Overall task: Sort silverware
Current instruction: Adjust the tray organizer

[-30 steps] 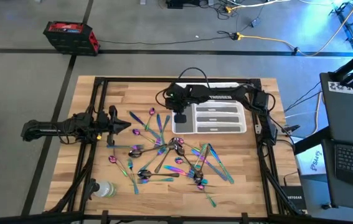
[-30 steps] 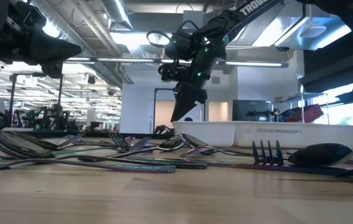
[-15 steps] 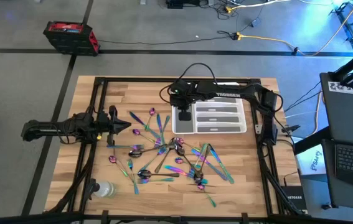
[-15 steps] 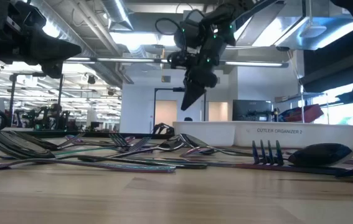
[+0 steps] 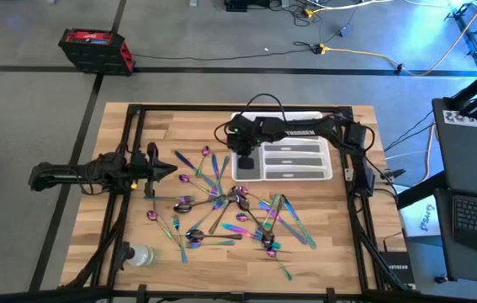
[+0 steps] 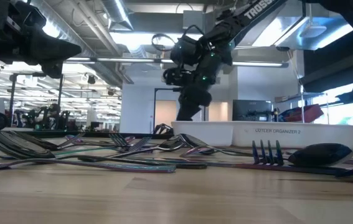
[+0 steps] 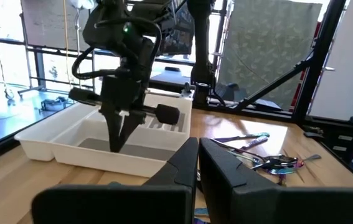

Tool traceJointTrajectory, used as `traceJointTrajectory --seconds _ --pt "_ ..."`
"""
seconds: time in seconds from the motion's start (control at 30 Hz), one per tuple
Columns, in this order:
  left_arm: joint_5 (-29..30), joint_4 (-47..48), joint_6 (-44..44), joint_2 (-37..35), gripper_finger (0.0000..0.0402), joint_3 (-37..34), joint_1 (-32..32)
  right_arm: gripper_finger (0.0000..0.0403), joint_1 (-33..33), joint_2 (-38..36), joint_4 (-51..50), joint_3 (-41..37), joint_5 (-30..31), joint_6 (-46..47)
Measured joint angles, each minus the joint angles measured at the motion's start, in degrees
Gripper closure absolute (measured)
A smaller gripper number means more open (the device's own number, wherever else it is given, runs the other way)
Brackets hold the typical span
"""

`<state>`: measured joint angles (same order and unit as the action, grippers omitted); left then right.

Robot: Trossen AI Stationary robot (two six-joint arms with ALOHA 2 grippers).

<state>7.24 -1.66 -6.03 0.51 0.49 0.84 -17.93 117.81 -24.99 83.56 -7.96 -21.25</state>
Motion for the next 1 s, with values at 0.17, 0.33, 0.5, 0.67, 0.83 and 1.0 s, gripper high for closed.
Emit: traceJointTrajectory --seconds 0.17,0.33,0.5,0.67,0.83,1.0 --pt "0.01 -0.03 0.01 0.02 0.0402 0.0 0.02 0.0403 0.51 1.71 0.95 0.09 -0.24 0.03" --pt "0.01 -0.03 -0.01 0.0 0.0402 0.02 0.02 0.0403 1.62 4.5 2.96 2.23 -0.66 0.32" --pt "0.01 -0.01 0.01 0.02 0.0402 0.01 0.02 0.0403 3.07 8.14 4.47 6.74 -2.17 0.46" --pt "-0.01 -0.01 0.01 0.02 0.0402 0.0 0.0 0.0403 4.15 12.26 4.67 12.56 -3.5 0.43" --pt "-0.01 -0.01 0.01 0.02 0.0402 0.0 0.02 0.0403 4.8 16.46 4.05 18.84 -4.77 0.04" --pt "-0.01 -0.01 0.01 0.02 0.0402 0.0 0.01 0.0403 4.86 18.26 3.84 22.7 -5.24 -0.09"
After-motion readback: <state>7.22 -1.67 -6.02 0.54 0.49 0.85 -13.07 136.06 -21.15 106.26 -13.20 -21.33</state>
